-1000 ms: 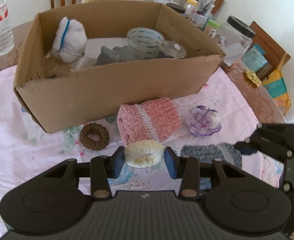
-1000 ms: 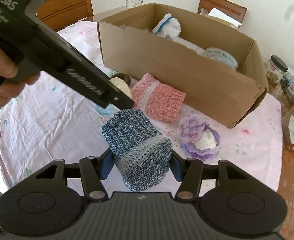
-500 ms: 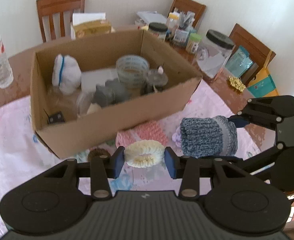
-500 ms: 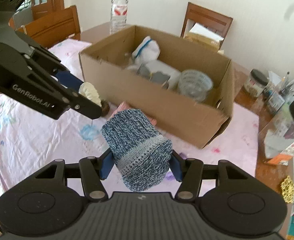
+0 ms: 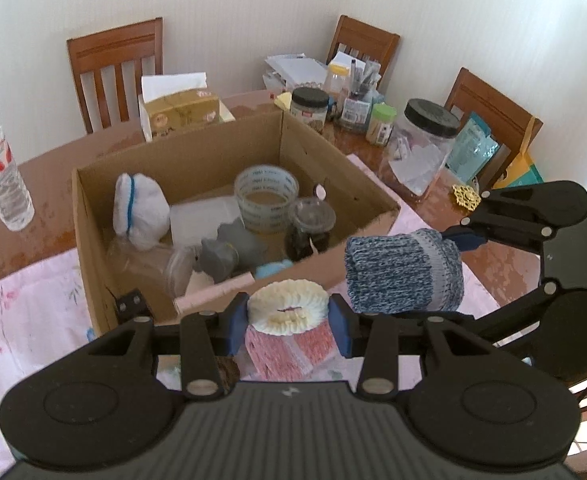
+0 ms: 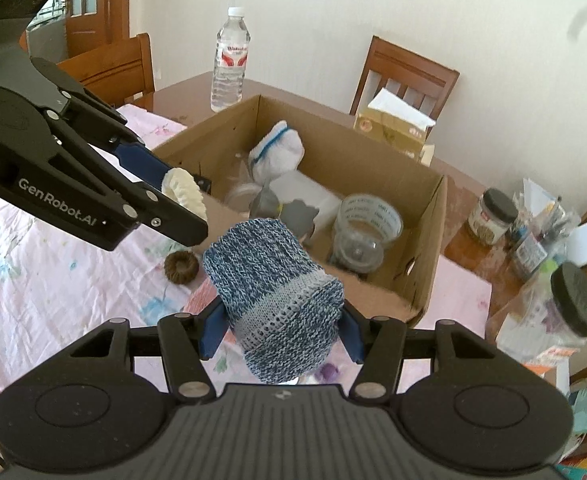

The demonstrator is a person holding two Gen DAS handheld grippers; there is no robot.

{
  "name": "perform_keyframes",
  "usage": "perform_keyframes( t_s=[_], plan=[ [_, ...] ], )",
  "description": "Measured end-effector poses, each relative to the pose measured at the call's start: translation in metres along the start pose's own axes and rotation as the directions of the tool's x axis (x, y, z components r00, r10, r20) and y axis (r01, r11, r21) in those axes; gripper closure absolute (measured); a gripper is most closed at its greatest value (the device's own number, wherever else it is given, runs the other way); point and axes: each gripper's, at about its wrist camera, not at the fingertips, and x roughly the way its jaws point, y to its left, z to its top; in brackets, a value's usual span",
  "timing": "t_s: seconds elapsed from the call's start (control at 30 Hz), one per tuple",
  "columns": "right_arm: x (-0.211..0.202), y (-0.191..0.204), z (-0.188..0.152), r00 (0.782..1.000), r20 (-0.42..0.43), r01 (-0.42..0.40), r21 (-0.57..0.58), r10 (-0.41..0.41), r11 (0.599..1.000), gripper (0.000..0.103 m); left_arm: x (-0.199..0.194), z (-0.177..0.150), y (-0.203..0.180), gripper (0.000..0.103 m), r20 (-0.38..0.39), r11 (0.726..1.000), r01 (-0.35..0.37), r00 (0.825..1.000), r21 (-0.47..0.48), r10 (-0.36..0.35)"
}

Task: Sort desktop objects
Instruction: 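Carry the blue sock and cream ring over the box and open both tools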

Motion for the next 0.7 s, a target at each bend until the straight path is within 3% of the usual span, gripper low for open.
perform_keyframes(
  t_s=[0.33, 0.7],
  plan=[
    [0.01, -0.016, 0.022, 0.999, 0.025, 0.032, 0.004, -0.033, 0.999, 0.041, 0.002, 0.021, 0.017, 0.061, 0.035, 1.0, -0.031, 0.999, 0.002, 0.031],
    [0.029, -0.031, 0.043, 0.999, 0.022, 0.05, 0.012, -0.05, 0.999, 0.041, 0.017, 0.031, 0.046, 0.061, 0.019, 0.998, -0.064, 0.998, -0.016, 0.064]
  ],
)
